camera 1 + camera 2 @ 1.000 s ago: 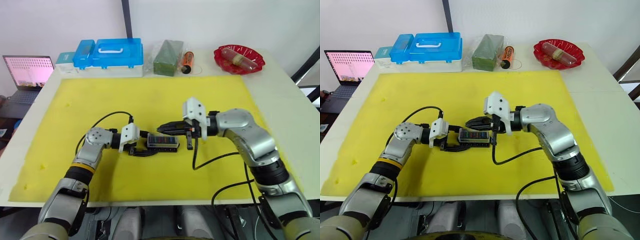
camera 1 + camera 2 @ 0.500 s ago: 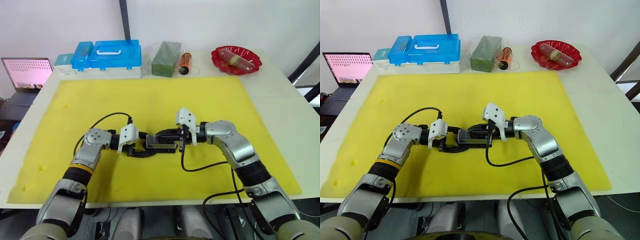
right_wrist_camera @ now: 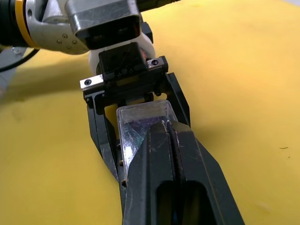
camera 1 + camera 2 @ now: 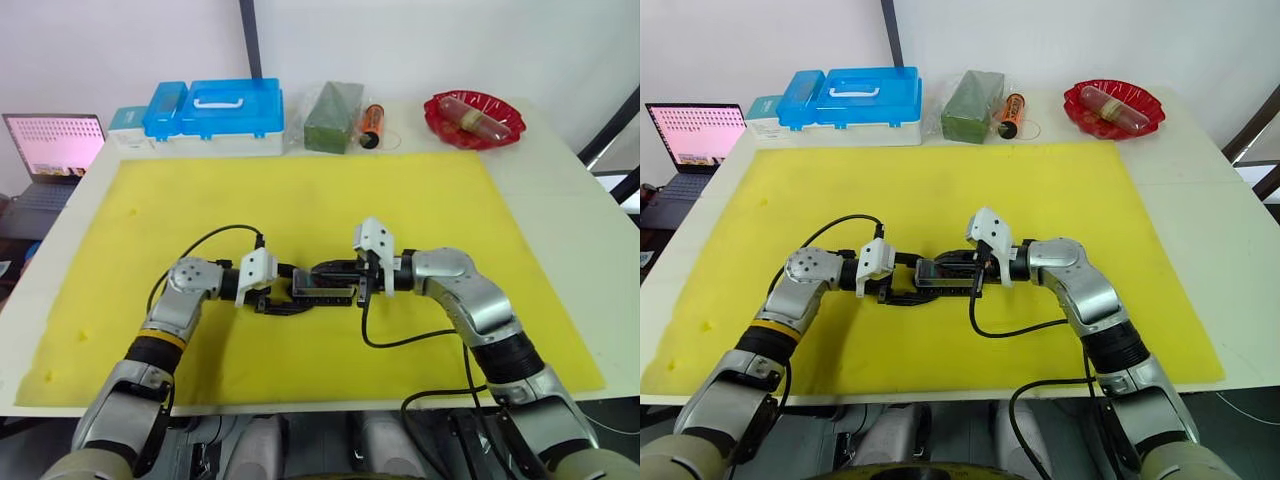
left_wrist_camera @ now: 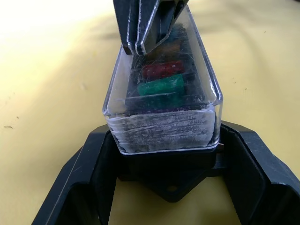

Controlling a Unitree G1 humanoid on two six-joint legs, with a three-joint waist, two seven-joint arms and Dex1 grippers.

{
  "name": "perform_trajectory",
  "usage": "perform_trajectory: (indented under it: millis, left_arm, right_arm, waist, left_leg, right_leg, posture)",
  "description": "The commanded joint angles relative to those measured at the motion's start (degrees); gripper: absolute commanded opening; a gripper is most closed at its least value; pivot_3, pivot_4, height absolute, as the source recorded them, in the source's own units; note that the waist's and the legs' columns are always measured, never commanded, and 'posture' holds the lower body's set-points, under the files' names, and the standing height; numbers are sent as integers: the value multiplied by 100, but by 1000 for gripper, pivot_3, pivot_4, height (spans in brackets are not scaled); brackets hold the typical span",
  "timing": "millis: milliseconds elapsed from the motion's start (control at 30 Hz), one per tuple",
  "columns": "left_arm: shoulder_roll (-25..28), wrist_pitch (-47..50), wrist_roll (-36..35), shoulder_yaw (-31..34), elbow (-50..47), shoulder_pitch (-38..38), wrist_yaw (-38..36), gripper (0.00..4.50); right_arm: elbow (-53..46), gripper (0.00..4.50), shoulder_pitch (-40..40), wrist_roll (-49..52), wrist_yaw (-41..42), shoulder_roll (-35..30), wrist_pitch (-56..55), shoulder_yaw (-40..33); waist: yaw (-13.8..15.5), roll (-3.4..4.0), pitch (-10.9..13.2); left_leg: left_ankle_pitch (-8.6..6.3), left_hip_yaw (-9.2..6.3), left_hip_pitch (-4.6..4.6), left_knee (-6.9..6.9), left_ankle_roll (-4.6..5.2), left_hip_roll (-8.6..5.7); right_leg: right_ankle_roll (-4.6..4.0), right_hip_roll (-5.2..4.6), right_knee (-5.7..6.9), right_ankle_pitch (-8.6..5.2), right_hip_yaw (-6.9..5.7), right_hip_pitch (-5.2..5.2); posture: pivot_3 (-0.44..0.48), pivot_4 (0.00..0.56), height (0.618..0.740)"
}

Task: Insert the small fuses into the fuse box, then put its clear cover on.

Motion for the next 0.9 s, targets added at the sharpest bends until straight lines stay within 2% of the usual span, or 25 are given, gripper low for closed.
perform_trajectory:
  millis: [33, 67, 200, 233, 267, 367, 533, 567, 733, 833, 900]
  left_arm:
    - [86, 32, -145, 180, -241, 66, 41, 2743]
    - [91, 33, -152, 184, -255, 75, 52, 2743]
    - [106, 1, -162, 189, -247, 73, 64, 2743]
    - [104, -21, -147, 187, -226, 58, 73, 2743]
    - [78, -23, -139, 181, -198, 18, 88, 2743]
    - [16, -58, -89, 158, -115, -90, 131, 2743]
    - [4, 25, -14, 130, -12, -194, 167, 2743]
    - [22, 19, 5, 117, -2, -197, 158, 2743]
    - [564, 524, -131, 282, -493, 137, -16, 4373]
    - [1091, 871, -440, 709, -959, 550, 6, 4443]
    - [1381, 1127, -661, 1157, -1265, 819, 268, 4443]
  right_arm:
    - [-1069, 32, -87, 464, -144, -394, 394, -684]
    - [-1244, 32, -27, 523, -146, -524, 462, -770]
    - [-1781, 941, 656, 573, 248, -1460, 281, -1270]
    - [-1815, 1444, 783, 583, 323, -1617, 218, -1345]
    - [-1784, 1625, 957, 504, 423, -1813, 45, -1419]
    - [-1650, 2730, 1325, 334, 564, -2165, -353, -1551]
    - [-1423, 4401, 1518, 288, 421, -2162, -588, -1620]
    - [-1385, 4461, 1528, 262, 409, -2157, -644, -1599]
    - [-1017, 4500, 1630, 208, 326, -2078, -920, -1658]
    - [-877, 4500, 1665, 204, 294, -2120, -1004, -1767]
    - [-781, 4500, 1712, 155, 262, -2167, -1074, -1842]
  waist:
    - [15, -1, 2]
    - [19, -2, 2]
    - [41, -6, 4]
    - [33, -7, 5]
    - [24, -7, 6]
    - [10, -8, 8]
    - [9, -10, 10]
    - [12, -11, 10]
    - [-5, -13, 11]
    - [-41, -11, 12]
    - [-14, -8, 14]
  left_leg:
    - [0, -1, -3, 0, 0, 0]
    - [0, -3, -12, 1, 0, 0]
    - [0, -18, -31, 4, 0, -2]
    - [0, -20, -41, 8, 0, -3]
    - [0, -19, -44, 10, 0, -4]
    - [0, -11, -53, 16, 0, -4]
    - [0, -10, -54, 16, 0, -3]
    - [0, -9, -54, 15, 0, -3]
    - [0, -11, -55, 15, 0, -3]
    - [0, -6, -54, 11, 0, 0]
    - [0, -5, -55, 7, 0, 4]
  right_leg:
    - [0, -1, -1, 0, 0, -1]
    - [0, -2, -3, 0, -2, -7]
    - [-10, -4, -13, -8, -17, -11]
    - [-13, -4, -15, -10, -20, -15]
    - [-13, -4, -15, -10, -19, -18]
    - [-15, -3, -11, -9, -15, -30]
    - [2, 3, -8, 0, -15, -34]
    - [2, 2, -8, 0, -14, -34]
    - [2, 3, -8, 0, -14, -34]
    - [1, 4, -4, 0, -8, -42]
    - [0, 4, 0, -1, -6, -49]
  posture:
    - [0, 150, 740]
    - [0, 150, 740]
    - [0, 150, 740]
    - [0, 150, 740]
    - [0, 150, 740]
    - [0, 150, 740]
    - [0, 150, 740]
    - [0, 150, 740]
    - [0, 150, 740]
    - [0, 150, 740]
    - [0, 150, 740]
